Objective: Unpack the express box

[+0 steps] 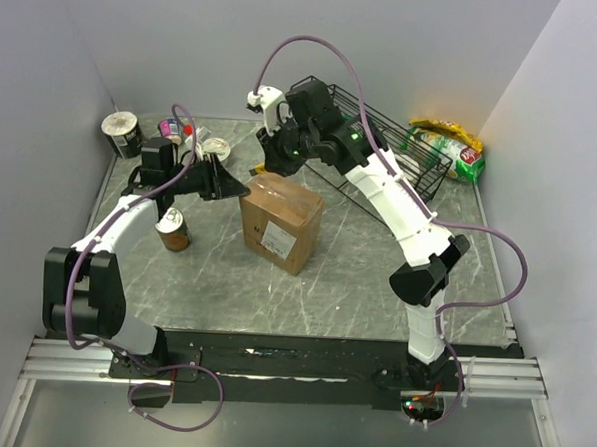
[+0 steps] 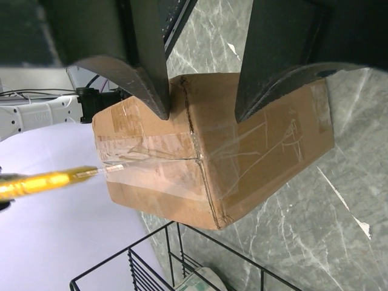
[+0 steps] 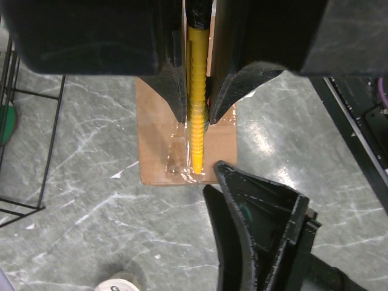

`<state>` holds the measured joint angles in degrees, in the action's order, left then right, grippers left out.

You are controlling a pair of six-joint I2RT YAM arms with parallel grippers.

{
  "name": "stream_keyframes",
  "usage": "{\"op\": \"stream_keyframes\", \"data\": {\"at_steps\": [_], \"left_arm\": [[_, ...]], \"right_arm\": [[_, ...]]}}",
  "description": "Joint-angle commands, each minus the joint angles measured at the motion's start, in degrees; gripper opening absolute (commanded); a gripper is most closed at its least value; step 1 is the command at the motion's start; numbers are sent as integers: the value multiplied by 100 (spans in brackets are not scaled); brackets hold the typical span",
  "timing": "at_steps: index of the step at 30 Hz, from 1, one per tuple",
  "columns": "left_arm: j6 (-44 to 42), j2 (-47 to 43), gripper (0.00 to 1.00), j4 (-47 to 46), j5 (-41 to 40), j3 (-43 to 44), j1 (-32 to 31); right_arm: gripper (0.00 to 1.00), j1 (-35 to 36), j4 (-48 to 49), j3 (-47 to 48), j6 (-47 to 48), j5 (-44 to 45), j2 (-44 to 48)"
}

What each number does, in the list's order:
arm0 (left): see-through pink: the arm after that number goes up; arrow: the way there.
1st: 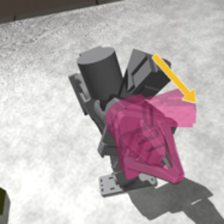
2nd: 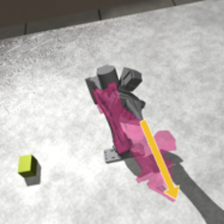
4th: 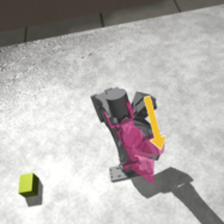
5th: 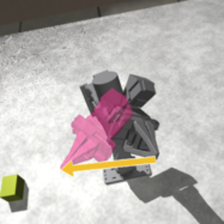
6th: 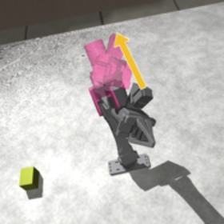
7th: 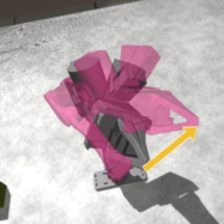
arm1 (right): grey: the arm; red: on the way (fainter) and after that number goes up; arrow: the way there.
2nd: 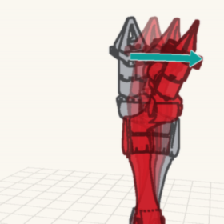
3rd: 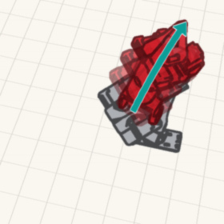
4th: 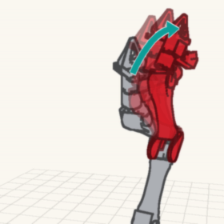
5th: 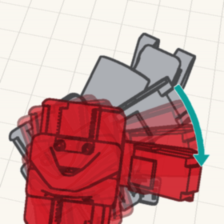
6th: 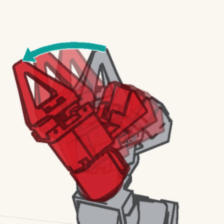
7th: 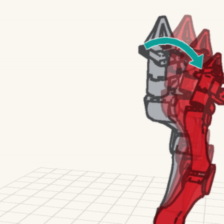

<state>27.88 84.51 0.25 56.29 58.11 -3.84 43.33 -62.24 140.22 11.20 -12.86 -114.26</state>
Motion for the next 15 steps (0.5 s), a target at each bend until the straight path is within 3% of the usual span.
{"op": "stream_keyframes", "data": {"at_steps": [1,5,15], "left_arm": [[-310,92,48,494,-584,-317,-108],[-248,74,44,432,-690,-353,-161],[-239,22,41,485,-945,-370,-232]], "right_arm": [[0,52,142,31,-144,591,53],[0,184,168,41,-188,1040,35],[0,255,150,-83,-584,1136,97]]}}
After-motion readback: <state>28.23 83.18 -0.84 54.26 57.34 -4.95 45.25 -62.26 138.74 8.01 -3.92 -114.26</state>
